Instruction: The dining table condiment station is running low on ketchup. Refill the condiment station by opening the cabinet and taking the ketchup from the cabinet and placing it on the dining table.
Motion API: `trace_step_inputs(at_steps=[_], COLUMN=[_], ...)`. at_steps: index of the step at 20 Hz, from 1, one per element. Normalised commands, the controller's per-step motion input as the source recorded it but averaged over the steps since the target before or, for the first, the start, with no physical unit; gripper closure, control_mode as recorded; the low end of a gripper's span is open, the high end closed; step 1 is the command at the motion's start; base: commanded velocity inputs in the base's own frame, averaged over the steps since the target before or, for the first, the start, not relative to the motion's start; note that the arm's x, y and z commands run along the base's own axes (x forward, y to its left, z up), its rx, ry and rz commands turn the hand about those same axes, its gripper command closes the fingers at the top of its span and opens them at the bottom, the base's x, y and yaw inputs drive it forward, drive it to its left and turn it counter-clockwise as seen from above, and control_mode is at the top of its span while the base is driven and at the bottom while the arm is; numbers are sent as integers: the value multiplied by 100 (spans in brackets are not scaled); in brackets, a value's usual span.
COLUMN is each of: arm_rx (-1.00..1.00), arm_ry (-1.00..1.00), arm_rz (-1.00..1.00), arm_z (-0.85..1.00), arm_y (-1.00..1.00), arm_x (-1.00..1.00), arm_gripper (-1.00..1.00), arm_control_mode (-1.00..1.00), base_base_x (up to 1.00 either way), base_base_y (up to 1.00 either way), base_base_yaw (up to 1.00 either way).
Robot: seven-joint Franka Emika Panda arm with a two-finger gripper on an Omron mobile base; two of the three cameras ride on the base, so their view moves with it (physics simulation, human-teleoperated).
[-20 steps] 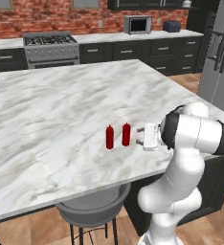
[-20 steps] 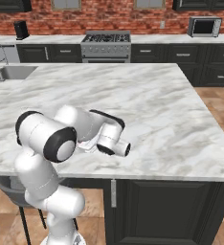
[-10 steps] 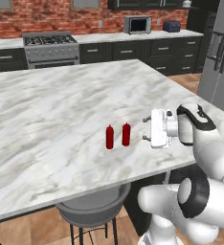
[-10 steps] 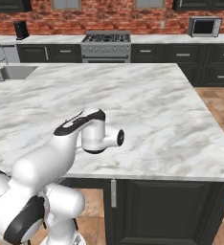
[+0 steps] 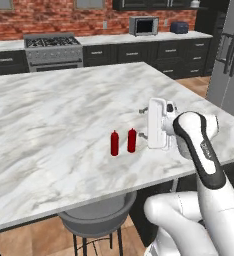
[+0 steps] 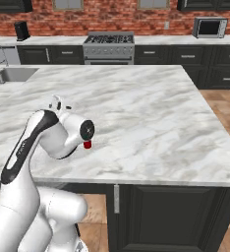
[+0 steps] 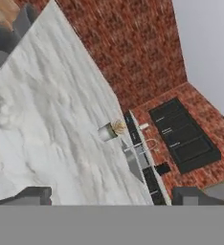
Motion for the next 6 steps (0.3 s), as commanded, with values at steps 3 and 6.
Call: trace_step_inputs(at_steps=[3,6], arm_rx=[-24,-24], arm_ry=[-36,-30], arm_rz=[6,7], arm_z=[93,78], arm_y=[51,57], arm_x=[-33,-28], arm_gripper=[-100,-100], arm_control_mode=[-100,-100], base_base_x=[0,0], base_base_y=[0,0], base_base_yaw=[0,0])
